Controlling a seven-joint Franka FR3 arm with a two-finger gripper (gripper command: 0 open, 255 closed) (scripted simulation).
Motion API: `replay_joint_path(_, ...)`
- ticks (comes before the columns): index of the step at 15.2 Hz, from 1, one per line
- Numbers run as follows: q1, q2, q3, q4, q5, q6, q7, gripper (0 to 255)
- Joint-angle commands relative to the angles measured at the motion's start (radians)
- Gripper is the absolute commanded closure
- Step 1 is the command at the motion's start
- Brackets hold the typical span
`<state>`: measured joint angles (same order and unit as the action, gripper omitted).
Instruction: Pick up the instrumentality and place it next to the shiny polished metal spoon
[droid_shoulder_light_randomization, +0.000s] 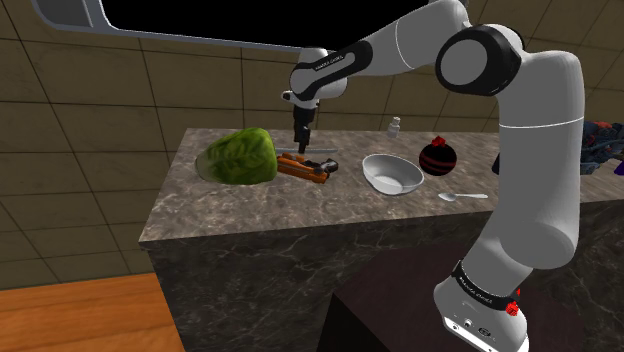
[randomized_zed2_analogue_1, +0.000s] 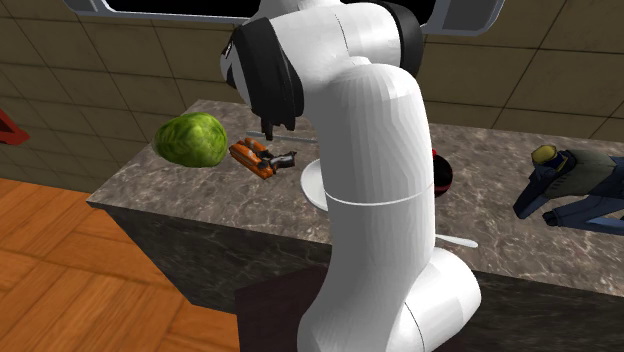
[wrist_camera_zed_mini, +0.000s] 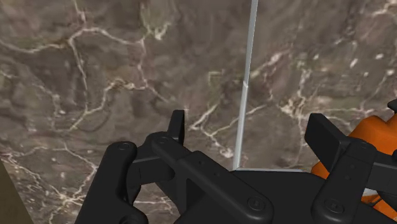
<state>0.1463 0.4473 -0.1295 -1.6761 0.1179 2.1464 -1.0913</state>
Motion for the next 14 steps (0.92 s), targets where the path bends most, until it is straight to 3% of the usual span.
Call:
replay_joint_path(1,0.000,0.000,0.000,0.000,0.000,0.000,0.000,0)
replay_joint_path(2,0.000,0.000,0.000,0.000,0.000,0.000,0.000,0)
replay_joint_path(3,0.000,0.000,0.000,0.000,0.000,0.000,0.000,255)
replay_joint_path(14,0.001,-0.011,-0.001,0.010,-0.003,-0.022,0.002,255)
